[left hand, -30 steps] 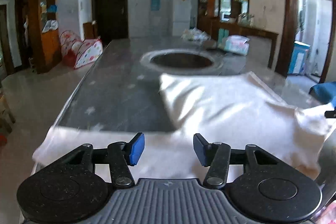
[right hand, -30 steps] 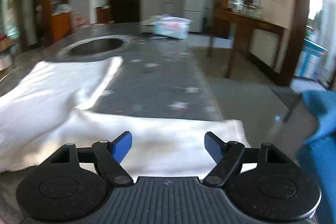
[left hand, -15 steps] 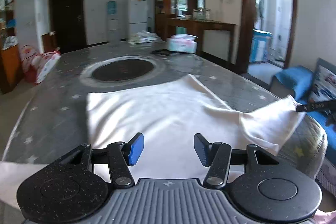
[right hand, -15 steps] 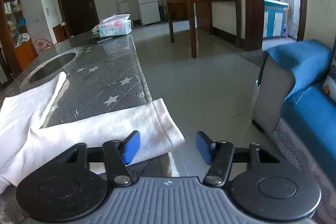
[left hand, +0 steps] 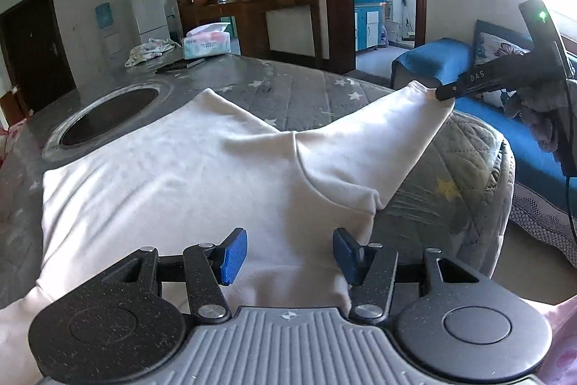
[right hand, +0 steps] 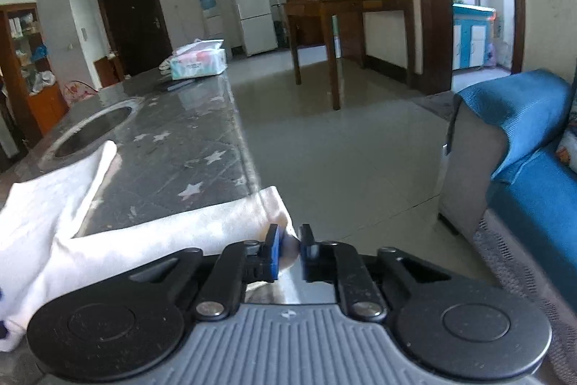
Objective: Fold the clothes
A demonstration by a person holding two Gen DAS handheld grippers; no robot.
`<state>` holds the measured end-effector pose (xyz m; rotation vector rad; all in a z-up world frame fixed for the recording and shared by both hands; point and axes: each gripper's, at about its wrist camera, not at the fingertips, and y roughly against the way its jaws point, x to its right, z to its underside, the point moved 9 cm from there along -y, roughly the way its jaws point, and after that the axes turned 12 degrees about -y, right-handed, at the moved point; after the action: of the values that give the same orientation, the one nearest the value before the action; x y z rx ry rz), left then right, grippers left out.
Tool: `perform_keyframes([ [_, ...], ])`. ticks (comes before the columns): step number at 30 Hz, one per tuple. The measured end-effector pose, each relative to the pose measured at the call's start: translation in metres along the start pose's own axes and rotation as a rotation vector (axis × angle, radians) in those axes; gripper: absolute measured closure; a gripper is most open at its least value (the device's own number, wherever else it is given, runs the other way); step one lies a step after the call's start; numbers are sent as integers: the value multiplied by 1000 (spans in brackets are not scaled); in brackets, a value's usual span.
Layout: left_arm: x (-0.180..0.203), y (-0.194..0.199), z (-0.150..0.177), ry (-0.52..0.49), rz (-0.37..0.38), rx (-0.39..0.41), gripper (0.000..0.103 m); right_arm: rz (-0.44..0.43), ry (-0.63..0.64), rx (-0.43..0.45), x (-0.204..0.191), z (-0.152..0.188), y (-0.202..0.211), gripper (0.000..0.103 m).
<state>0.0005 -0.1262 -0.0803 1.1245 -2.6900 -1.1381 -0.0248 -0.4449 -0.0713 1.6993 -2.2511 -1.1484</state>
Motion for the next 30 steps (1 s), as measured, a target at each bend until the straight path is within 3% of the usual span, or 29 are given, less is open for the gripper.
perform_keyframes([
  [2, -2, 3, -4, 14, 2, 13, 46, -6, -10, -7, 0, 1, 1, 72],
  [6, -6, 5, -16, 17, -1, 46, 46, -22, -18, -19, 0, 4, 0, 72],
  [8, 0, 2, -18, 7, 16, 49, 46, -20, -13, -18, 0, 5, -1, 85],
  [11, 12, -3, -19, -27, 37, 49, 47, -5, -1, -5, -1, 3, -1, 96],
  [19, 26, -10, -16, -50, 78, 40, 46, -24, 38, 41, -15, -11, 11, 99],
  [24, 11, 2, -17, -1, 67, 71, 43, -93, 97, 66, -48, -31, 30, 99],
  [30, -15, 21, -6, 92, 22, 97, 41, -237, 250, 108, -130, -52, 62, 99],
])
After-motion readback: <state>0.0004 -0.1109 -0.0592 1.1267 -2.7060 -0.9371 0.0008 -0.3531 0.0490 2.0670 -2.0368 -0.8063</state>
